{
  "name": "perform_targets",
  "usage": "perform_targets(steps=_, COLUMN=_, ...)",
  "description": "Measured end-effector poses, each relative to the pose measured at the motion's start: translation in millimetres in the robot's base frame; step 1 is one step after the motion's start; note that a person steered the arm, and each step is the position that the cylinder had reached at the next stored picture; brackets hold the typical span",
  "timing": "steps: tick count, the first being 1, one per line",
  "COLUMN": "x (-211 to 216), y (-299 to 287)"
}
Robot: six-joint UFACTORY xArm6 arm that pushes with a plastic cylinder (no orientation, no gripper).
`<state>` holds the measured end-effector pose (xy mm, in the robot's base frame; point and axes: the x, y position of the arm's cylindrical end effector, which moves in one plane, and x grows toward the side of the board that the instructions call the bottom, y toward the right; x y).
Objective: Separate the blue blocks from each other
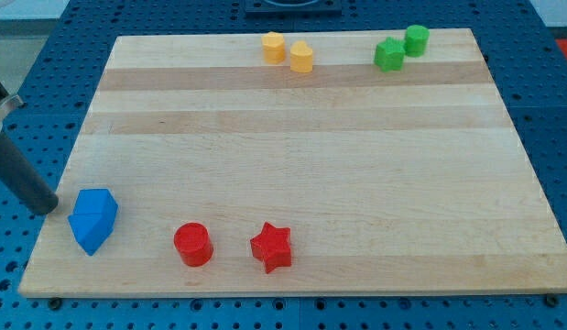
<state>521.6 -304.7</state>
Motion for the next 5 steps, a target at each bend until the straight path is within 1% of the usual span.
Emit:
perform_targets(steps=1, x=0, y=0)
perform_targets(steps=2, x=0, y=13)
perform_targets(steps=3, x=1, y=39)
perform_targets(steps=4, x=10, y=33)
perform_targets(steps=5, x=33, y=35)
